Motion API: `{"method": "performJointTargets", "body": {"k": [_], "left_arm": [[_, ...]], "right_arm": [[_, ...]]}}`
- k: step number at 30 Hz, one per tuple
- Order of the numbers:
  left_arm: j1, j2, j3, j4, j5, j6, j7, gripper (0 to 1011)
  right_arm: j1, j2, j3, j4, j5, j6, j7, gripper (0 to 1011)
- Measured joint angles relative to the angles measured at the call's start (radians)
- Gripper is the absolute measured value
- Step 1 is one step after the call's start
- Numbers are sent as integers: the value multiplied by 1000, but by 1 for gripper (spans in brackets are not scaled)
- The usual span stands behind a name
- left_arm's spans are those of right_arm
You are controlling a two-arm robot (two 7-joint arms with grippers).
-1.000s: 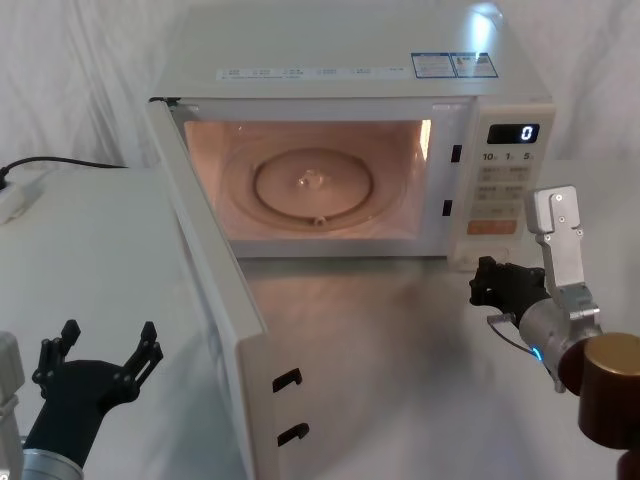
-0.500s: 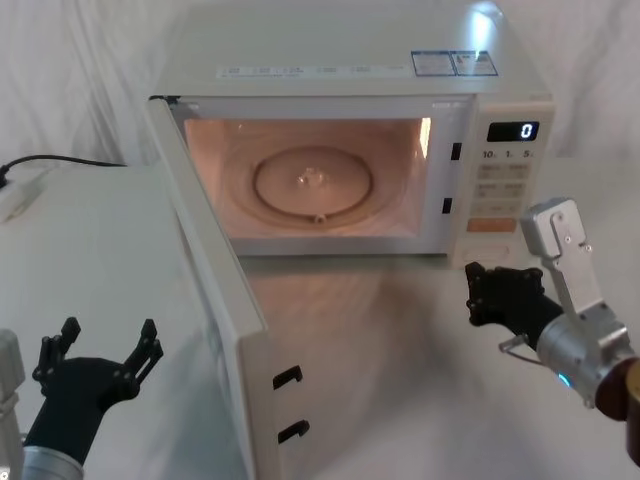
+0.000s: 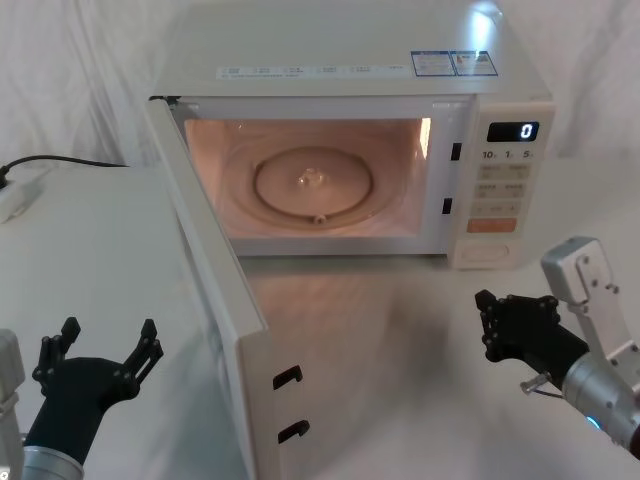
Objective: Press the button to open the microwave door with one hand; close the microwave door with the other hand.
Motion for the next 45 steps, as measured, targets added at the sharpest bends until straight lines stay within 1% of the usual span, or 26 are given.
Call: {"method": "performJointTargets", "body": {"k": [6,8,12,15,45], "left_arm": [[0,0,0,0,0,0,0,1001],[0,0,0,0,0,0,0,1001],[0,0,0,0,0,0,0,1001],[0,0,0,0,0,0,0,1001],[0,0,0,0,0,0,0,1001]], "right_arm": [[-45,-2,22,-22,38,-40,-32,0],[-66,-7,33,-29,59,-67,-48,0],[-86,-19,45,-33,86,-98,-67,0],[-93,-24,49,-33,96,-110,-75,0],[-86,-17,41,-33,87,-102,-69,0]]}}
